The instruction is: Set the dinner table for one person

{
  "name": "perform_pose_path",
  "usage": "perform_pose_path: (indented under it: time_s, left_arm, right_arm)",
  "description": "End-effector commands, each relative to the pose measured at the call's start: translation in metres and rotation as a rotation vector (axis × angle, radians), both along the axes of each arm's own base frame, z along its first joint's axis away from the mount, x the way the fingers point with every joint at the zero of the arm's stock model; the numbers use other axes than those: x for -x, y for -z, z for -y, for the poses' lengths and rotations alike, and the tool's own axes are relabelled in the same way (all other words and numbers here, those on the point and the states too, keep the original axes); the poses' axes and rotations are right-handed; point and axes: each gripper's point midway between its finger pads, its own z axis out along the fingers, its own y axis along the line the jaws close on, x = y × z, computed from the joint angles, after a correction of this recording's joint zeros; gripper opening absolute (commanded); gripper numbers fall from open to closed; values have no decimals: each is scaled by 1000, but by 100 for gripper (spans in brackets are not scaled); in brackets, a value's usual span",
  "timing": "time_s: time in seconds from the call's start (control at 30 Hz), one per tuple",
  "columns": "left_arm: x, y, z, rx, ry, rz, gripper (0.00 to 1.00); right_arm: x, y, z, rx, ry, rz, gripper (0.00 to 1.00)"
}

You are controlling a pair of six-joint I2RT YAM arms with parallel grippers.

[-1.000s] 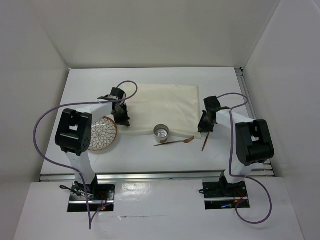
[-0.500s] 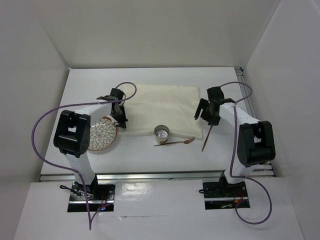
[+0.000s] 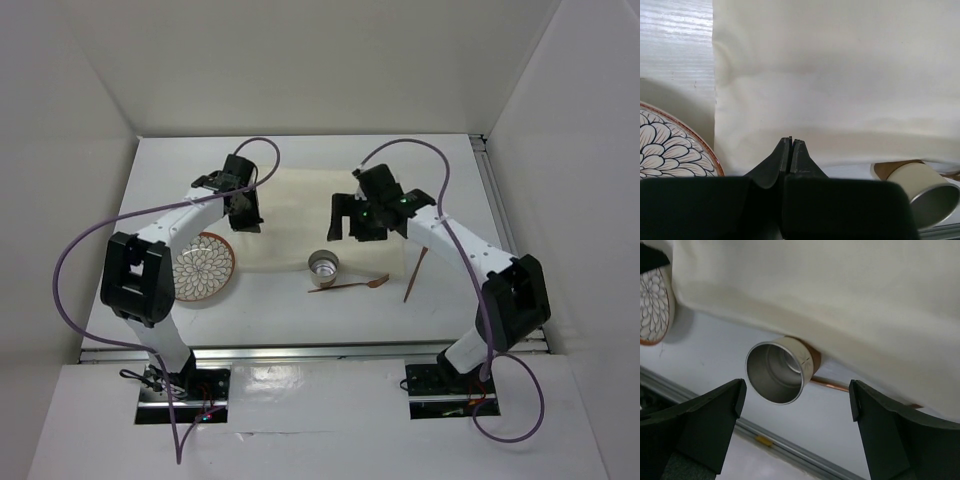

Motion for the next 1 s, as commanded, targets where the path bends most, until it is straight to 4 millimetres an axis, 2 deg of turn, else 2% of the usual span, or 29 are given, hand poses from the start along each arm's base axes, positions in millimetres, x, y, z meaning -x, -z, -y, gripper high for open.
perform_pose_path:
  time_s: [0.0, 0.2, 0.33, 0.37, 0.4, 0.47, 0.5, 0.57, 0.6, 0.63, 0.67, 0.7, 0.73, 0.77, 0.8, 0.83, 0.9, 0.97]
  left_arm:
    - [2, -19, 3, 5, 18, 24, 0]
    - [4, -18, 15, 29, 40, 28, 0]
    - [6, -25, 31, 52, 80, 63, 0]
    - [6, -25, 31, 52, 80, 64, 0]
    - [8, -25, 35, 52, 91, 63, 0]
    - [-1, -24, 38, 52, 91, 63, 0]
    - [-4, -24, 40, 52, 91, 65, 0]
    - [-14, -25, 44, 64, 74, 69, 0]
    - [-14, -14, 51, 66, 90, 39, 0]
    - [-24, -12, 55, 74, 91, 63, 0]
    - [-27, -11, 62, 79, 94, 61, 0]
    - [-30, -6, 65, 63, 82, 65, 0]
    - [-31, 11, 62, 38, 75, 32, 0]
    - [-33, 15, 64, 43, 61, 24, 0]
    - [-30, 26, 68, 38, 61, -4, 0]
    - [-29, 26, 70, 49, 67, -9, 0]
    - [-18, 43, 71, 64, 55, -61, 0]
    - [-9, 53, 74, 70, 55, -84, 0]
  right_arm:
    - [22, 19, -13, 26, -93, -86, 95]
    - [31, 39, -31, 29, -150, -118, 78]
    - [37, 56, -39, 54, -184, -146, 72]
    - [40, 61, -41, 62, -192, -158, 64]
    - [43, 67, -44, 67, -203, -166, 60]
    - [46, 67, -46, 68, -212, -165, 50]
    - [44, 71, -45, 82, -205, -169, 40]
    - [46, 72, -47, 91, -201, -166, 26]
    - [43, 66, -49, 96, -199, -138, 19]
    - [39, 56, -50, 87, -184, -112, 7]
    - [31, 47, -49, 93, -165, -74, 0]
    - [30, 37, -45, 102, -152, -55, 0]
    - [27, 29, -42, 110, -138, -37, 0]
    - [25, 22, -40, 116, -127, -19, 0]
    - [19, 6, -30, 133, -90, 15, 0]
    - [18, -2, -27, 140, -78, 30, 0]
    - [3, -21, -6, 148, 6, 64, 0]
    - [-1, -38, 11, 142, 52, 86, 0]
